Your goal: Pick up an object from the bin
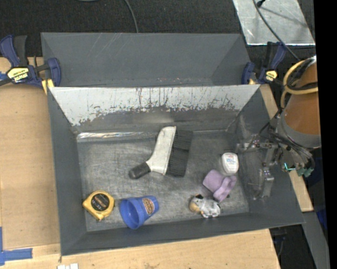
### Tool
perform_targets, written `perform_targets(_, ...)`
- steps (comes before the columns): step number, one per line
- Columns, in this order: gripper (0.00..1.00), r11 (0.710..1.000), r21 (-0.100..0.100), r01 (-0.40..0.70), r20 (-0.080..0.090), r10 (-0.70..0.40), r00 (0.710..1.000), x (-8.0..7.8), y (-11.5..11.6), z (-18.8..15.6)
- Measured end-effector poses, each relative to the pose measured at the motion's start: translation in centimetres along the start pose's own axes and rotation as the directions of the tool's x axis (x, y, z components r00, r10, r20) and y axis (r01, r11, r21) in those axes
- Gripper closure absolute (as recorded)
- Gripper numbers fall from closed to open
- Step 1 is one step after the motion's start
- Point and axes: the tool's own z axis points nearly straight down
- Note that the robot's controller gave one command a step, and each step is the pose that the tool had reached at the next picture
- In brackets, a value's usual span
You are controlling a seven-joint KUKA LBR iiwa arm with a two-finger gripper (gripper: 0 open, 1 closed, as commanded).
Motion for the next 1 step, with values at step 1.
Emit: perform_targets(1,0.00,1.000,0.000,0.000,0.001,0.000,1.000,-0.07,0.02,0.11)
